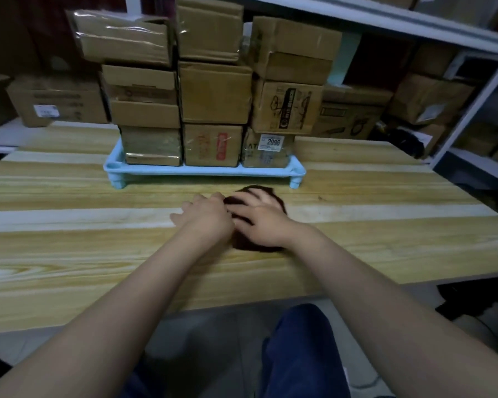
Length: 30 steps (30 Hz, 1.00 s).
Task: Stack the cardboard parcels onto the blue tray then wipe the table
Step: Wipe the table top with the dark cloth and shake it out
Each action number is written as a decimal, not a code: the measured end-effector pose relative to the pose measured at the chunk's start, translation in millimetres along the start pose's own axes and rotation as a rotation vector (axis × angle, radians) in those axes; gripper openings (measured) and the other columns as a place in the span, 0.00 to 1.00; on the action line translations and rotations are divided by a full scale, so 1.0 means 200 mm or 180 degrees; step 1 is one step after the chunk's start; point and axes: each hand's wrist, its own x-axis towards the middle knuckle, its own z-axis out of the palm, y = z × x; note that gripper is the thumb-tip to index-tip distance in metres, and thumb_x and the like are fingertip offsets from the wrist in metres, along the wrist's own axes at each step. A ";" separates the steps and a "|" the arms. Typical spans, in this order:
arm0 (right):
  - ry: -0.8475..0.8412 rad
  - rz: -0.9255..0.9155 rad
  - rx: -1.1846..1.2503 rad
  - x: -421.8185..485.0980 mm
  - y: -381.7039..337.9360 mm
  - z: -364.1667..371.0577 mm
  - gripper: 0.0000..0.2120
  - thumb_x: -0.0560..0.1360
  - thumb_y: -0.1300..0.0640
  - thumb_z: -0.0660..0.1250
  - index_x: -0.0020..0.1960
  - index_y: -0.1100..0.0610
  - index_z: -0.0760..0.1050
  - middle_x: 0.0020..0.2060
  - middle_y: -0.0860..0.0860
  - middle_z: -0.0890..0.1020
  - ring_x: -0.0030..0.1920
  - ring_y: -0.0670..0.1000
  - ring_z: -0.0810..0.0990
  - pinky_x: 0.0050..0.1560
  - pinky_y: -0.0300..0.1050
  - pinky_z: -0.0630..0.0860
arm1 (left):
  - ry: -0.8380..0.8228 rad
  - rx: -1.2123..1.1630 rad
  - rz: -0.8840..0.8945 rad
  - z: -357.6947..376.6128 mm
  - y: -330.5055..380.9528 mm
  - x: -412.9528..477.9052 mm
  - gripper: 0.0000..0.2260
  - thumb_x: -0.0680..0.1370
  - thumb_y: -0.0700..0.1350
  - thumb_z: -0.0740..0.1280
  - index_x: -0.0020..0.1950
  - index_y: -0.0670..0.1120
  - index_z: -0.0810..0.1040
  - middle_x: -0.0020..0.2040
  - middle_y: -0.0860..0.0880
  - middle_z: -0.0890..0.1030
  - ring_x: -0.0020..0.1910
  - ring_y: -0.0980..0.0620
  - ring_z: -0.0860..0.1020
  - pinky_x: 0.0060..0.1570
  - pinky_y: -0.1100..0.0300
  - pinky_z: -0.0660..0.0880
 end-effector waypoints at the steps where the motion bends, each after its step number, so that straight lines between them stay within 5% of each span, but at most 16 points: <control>1: 0.0000 -0.0233 0.0064 0.01 0.00 0.00 0.20 0.82 0.46 0.56 0.73 0.42 0.68 0.79 0.43 0.58 0.79 0.55 0.49 0.78 0.56 0.48 | -0.0012 0.0075 -0.0006 0.00 0.02 0.02 0.21 0.79 0.51 0.60 0.72 0.54 0.66 0.71 0.43 0.67 0.71 0.41 0.63 0.67 0.44 0.64; 5: 0.0215 -0.0077 0.0365 -0.05 0.27 -0.03 0.18 0.83 0.46 0.56 0.71 0.40 0.71 0.78 0.40 0.60 0.79 0.50 0.50 0.78 0.53 0.50 | -0.0034 0.0325 0.0207 0.05 0.20 0.09 0.22 0.79 0.56 0.61 0.72 0.52 0.66 0.70 0.42 0.68 0.70 0.40 0.65 0.66 0.46 0.65; 10: 0.0598 0.1007 0.0283 -0.28 0.75 -0.06 0.17 0.83 0.46 0.56 0.70 0.40 0.72 0.77 0.40 0.63 0.78 0.53 0.53 0.77 0.52 0.53 | -0.0287 0.0429 0.0944 0.20 0.59 0.13 0.21 0.78 0.56 0.62 0.70 0.52 0.69 0.67 0.42 0.72 0.66 0.41 0.70 0.63 0.48 0.70; 15: 0.0419 0.2001 -0.0010 -0.28 1.05 -0.13 0.21 0.84 0.46 0.49 0.75 0.44 0.66 0.78 0.46 0.59 0.77 0.58 0.53 0.77 0.56 0.52 | -0.0414 0.0618 0.1424 0.27 0.90 0.20 0.22 0.79 0.55 0.62 0.71 0.50 0.68 0.67 0.45 0.74 0.65 0.44 0.73 0.55 0.52 0.73; 26: 0.0161 0.0533 0.0423 0.35 1.31 -0.18 0.22 0.79 0.47 0.63 0.73 0.46 0.70 0.77 0.48 0.63 0.79 0.55 0.53 0.78 0.49 0.50 | -0.0361 0.1172 0.1467 0.26 1.20 0.47 0.22 0.79 0.41 0.65 0.72 0.40 0.67 0.72 0.41 0.69 0.69 0.44 0.70 0.63 0.53 0.70; 30: 0.0073 0.0440 0.0297 0.54 1.39 -0.22 0.22 0.81 0.45 0.60 0.75 0.43 0.66 0.79 0.45 0.59 0.78 0.54 0.52 0.78 0.50 0.51 | -0.0367 0.1405 0.1226 0.25 1.28 0.59 0.30 0.80 0.41 0.63 0.78 0.39 0.53 0.76 0.39 0.59 0.74 0.41 0.60 0.71 0.50 0.62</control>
